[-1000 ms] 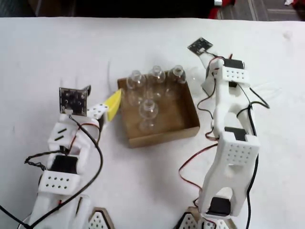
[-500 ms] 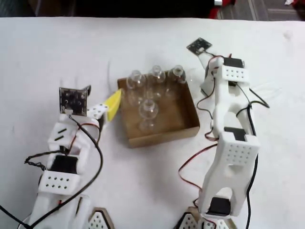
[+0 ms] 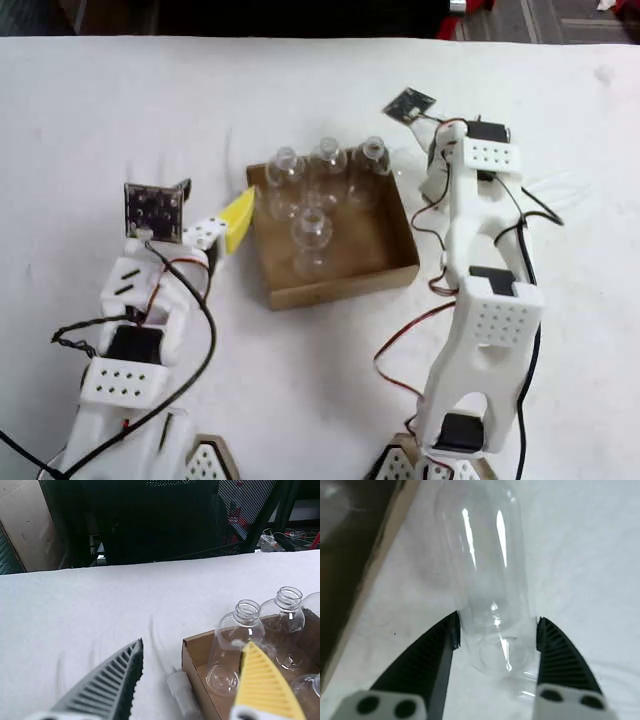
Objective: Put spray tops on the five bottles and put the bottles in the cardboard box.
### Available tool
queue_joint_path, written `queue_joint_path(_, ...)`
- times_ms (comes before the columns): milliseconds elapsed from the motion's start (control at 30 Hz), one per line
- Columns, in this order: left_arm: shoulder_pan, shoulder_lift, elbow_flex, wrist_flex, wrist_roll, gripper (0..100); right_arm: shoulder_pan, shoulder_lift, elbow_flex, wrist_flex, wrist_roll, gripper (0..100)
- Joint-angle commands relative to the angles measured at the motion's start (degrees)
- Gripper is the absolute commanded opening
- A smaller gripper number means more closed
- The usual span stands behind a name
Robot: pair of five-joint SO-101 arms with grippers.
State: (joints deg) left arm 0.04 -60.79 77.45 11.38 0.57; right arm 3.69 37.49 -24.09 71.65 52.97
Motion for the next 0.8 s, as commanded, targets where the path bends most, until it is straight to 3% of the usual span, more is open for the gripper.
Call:
queue_joint_path(0,0.57,-1.8,-0.62,-1.49,-0.79,29,-0.04,-0.04,0.0,1.1,0.97,23.3)
queue_joint_path(300,0.57,-1.8,-0.62,-1.49,-0.79,29,0.13,2.07,-0.44,1.1,4.75,20.6)
queue_joint_path(500,0.57,-1.8,-0.62,-1.49,-0.79,29,1.01,-1.19,-0.44,1.45,4.66,0.9)
queue_joint_path(767,0.57,-1.8,-0.62,-1.49,-0.79,29,6.29,-12.26,-0.44,13.67,8.18,4.8)
